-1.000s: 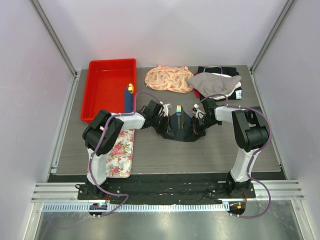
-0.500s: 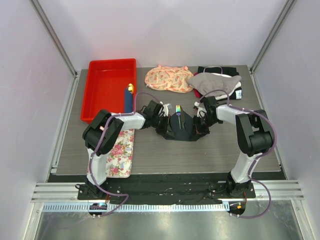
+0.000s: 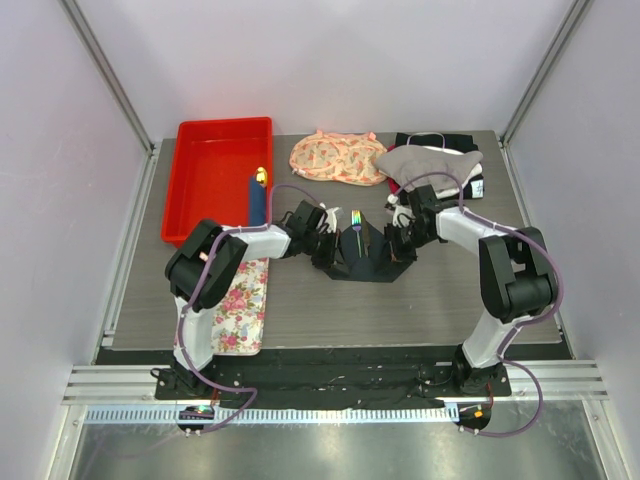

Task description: Place the utensils on the paper napkin and roll it up

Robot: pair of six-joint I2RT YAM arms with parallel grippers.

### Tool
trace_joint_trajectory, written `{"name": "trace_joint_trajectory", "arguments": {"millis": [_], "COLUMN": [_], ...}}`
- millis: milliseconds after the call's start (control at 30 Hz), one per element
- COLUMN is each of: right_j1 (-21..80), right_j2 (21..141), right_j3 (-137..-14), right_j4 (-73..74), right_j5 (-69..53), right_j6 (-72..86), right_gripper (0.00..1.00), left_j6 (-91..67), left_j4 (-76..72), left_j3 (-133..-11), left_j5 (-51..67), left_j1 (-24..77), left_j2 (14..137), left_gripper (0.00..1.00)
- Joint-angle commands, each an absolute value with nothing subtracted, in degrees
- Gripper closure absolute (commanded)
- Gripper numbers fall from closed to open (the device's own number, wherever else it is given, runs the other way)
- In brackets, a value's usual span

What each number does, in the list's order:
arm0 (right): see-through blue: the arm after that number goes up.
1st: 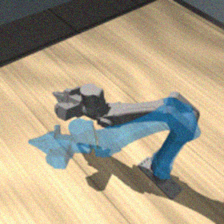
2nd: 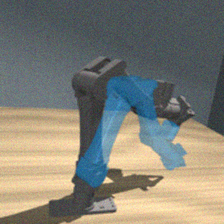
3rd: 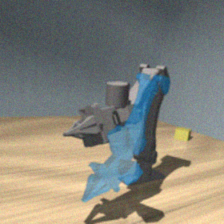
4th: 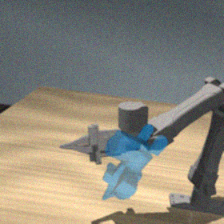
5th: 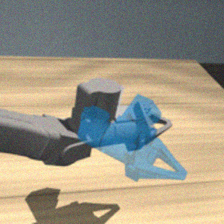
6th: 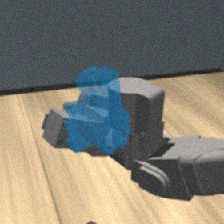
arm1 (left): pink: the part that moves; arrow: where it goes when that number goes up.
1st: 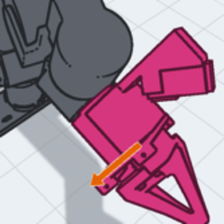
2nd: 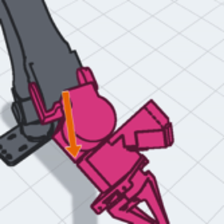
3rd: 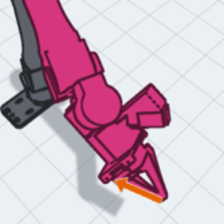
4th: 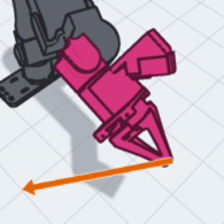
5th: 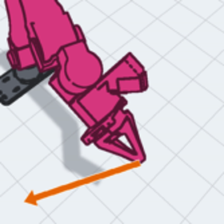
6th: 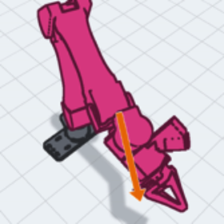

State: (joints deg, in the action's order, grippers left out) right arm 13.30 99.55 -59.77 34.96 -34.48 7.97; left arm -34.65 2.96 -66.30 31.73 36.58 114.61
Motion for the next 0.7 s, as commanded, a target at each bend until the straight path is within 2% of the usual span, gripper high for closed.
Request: {"name": "trace_joint_trajectory", "arguments": {"millis": [0, 467, 667], "right_j1": [14.85, 15.03, 14.94], "right_j2": [98.52, 104.68, 105.64], "right_j3": [-61.7, -61.08, -60.47], "right_j4": [31.2, 27.51, 27.07], "right_j5": [-37.71, -31.82, -31.38], "right_j6": [10.81, 11.69, 11.78], "right_gripper": [0.93, 0.98, 0.99], "left_j6": [-34.45, -38.23, -39.55], "left_j4": [3.52, -4.39, -6.85], "left_j3": [-65.74, -64.34, -63.9], "left_j5": [29.44, 36.74, 37.79], "left_j1": [35.86, 34.19, 34.19], "left_j2": [114.87, 113.29, 111.63], "left_gripper": [0.99, 0.97, 0.92]}}
